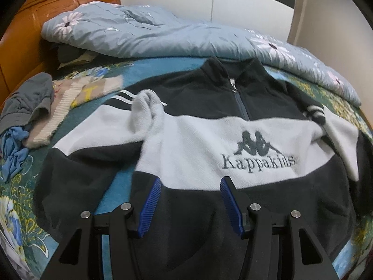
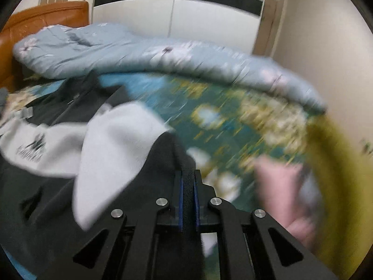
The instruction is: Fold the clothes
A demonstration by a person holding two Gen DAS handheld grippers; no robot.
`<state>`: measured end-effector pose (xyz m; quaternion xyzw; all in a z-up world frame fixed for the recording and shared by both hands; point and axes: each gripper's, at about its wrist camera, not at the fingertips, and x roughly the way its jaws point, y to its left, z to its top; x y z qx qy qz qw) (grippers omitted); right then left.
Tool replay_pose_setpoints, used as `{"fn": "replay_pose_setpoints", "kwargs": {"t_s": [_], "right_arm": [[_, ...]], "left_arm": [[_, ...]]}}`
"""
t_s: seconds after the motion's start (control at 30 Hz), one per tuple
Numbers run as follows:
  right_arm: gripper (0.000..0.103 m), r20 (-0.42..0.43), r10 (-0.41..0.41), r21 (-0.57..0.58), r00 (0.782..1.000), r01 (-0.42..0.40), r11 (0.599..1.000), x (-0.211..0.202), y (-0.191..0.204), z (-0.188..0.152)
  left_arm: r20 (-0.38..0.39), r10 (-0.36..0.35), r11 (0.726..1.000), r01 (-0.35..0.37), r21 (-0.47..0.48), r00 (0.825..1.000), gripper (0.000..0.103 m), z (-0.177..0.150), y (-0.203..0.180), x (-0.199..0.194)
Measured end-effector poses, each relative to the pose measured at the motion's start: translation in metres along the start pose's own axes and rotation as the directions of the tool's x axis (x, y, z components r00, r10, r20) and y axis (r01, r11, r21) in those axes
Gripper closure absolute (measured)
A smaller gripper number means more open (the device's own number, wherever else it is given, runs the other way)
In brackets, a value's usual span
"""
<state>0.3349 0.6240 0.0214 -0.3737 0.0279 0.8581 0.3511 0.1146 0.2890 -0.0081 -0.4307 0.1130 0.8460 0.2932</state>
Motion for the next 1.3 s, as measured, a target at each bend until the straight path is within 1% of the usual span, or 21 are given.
{"fn": "replay_pose_setpoints", "kwargs": {"t_s": [0.1, 0.2, 0.27, 0.33, 0.43, 0.5, 0.53, 0.57, 0.6, 0.63, 0.67, 0.73, 0.83, 0.93, 1.0, 1.07, 1.1, 1.13, 1.2, 1.27, 1.3], "right_arm": [[0.096, 0.009, -0.126, -0.041, 0.992, 0.126, 0.991, 0.02, -0.021, 0.04], [0.096, -0.05, -0.208, -0.086, 0.977, 0.203, 0.975, 0.06, -0.029, 0.068], [0.096, -0.119, -0.226, -0.096, 0.967, 0.215, 0.972, 0.093, -0.032, 0.078], [0.096, -0.179, -0.224, -0.081, 0.958, 0.212, 0.974, 0.116, -0.033, 0.078], [0.096, -0.221, -0.198, -0.022, 0.955, 0.199, 0.98, 0.126, -0.034, 0.076], [0.091, -0.204, -0.206, -0.002, 0.957, 0.21, 0.978, 0.12, -0.033, 0.075], [0.083, -0.195, -0.214, 0.001, 0.957, 0.218, 0.976, 0.116, -0.032, 0.076], [0.077, -0.182, -0.221, -0.001, 0.958, 0.225, 0.974, 0.109, -0.03, 0.077], [0.064, -0.167, -0.225, -0.001, 0.96, 0.228, 0.974, 0.103, -0.029, 0.08], [0.057, -0.143, -0.225, 0.004, 0.964, 0.227, 0.974, 0.093, -0.027, 0.085], [0.055, -0.113, -0.222, 0.012, 0.968, 0.225, 0.974, 0.081, -0.026, 0.089], [0.052, -0.045, -0.206, 0.028, 0.978, 0.207, 0.978, 0.054, -0.02, 0.093], [0.05, 0.023, -0.147, 0.029, 0.989, 0.147, 0.989, 0.018, -0.004, 0.093], [0.05, 0.058, -0.076, 0.004, 0.995, 0.076, 0.997, -0.009, 0.019, 0.087], [0.05, 0.074, -0.041, -0.014, 0.996, 0.042, 0.999, -0.023, 0.033, 0.083], [0.05, 0.082, -0.013, -0.015, 0.997, 0.015, 1.0, -0.033, 0.043, 0.082], [0.05, 0.084, -0.001, -0.015, 0.996, 0.002, 1.0, -0.037, 0.048, 0.082], [0.05, 0.084, 0.013, -0.016, 0.996, -0.012, 1.0, -0.041, 0.054, 0.081], [0.05, 0.08, 0.035, -0.02, 0.996, -0.033, 0.999, -0.046, 0.063, 0.081], [0.05, 0.07, 0.046, -0.033, 0.996, -0.044, 0.998, -0.048, 0.07, 0.08], [0.05, 0.065, 0.042, -0.041, 0.997, -0.039, 0.998, -0.049, 0.073, 0.078]], "left_arm": [[0.019, 0.004, 0.999, -0.004, -0.032, 1.0, 0.046, 0.003, 0.014, -0.005], [0.043, 0.017, 0.998, -0.015, -0.066, 0.999, 0.046, 0.005, 0.035, -0.014], [0.059, 0.037, 0.995, -0.031, -0.094, 0.998, 0.046, 0.006, 0.052, -0.02], [0.055, 0.059, 0.991, -0.052, -0.123, 0.997, 0.046, 0.003, 0.072, -0.021], [0.049, 0.094, 0.982, -0.084, -0.166, 0.994, 0.046, -0.002, 0.101, -0.023], [0.044, 0.116, 0.975, -0.106, -0.195, 0.992, 0.046, -0.005, 0.121, -0.023], [0.041, 0.128, 0.971, -0.116, -0.209, 0.991, 0.046, -0.007, 0.131, -0.024], [0.038, 0.139, 0.967, -0.127, -0.223, 0.99, 0.046, -0.008, 0.141, -0.024], [0.035, 0.15, 0.962, -0.138, -0.237, 0.988, 0.046, -0.01, 0.15, -0.025], [0.031, 0.161, 0.957, -0.148, -0.251, 0.986, 0.046, -0.012, 0.16, -0.025], [0.028, 0.172, 0.951, -0.159, -0.264, 0.985, 0.046, -0.013, 0.17, -0.025], [-0.016, 0.199, 0.933, -0.195, -0.304, 0.98, 0.046, -0.022, 0.188, -0.016], [-0.085, 0.236, 0.899, -0.251, -0.36, 0.968, 0.045, -0.035, 0.215, -0.002], [-0.101, 0.15, 0.875, -0.179, -0.45, 0.984, 0.045, -0.047, 0.235, 0.009], [-0.077, 0.113, 0.868, -0.136, -0.478, 0.991, 0.048, -0.053, 0.238, 0.009], [-0.048, 0.084, 0.878, -0.097, -0.469, 0.995, 0.069, -0.054, 0.234, 0.007], [-0.037, 0.065, 0.88, -0.075, -0.468, 0.997, 0.085, -0.054, 0.232, 0.006], [-0.026, 0.046, 0.882, -0.053, -0.467, 0.999, 0.089, -0.053, 0.231, 0.005], [-0.009, 0.061, 0.904, -0.06, -0.424, 0.998, 0.092, -0.044, 0.228, -0.001], [0.008, 0.118, 0.923, -0.107, -0.37, 0.993, 0.092, -0.028, 0.235, -0.009], [0.018, 0.175, 0.93, -0.159, -0.331, 0.984, 0.092, -0.015, 0.244, -0.014]]}}
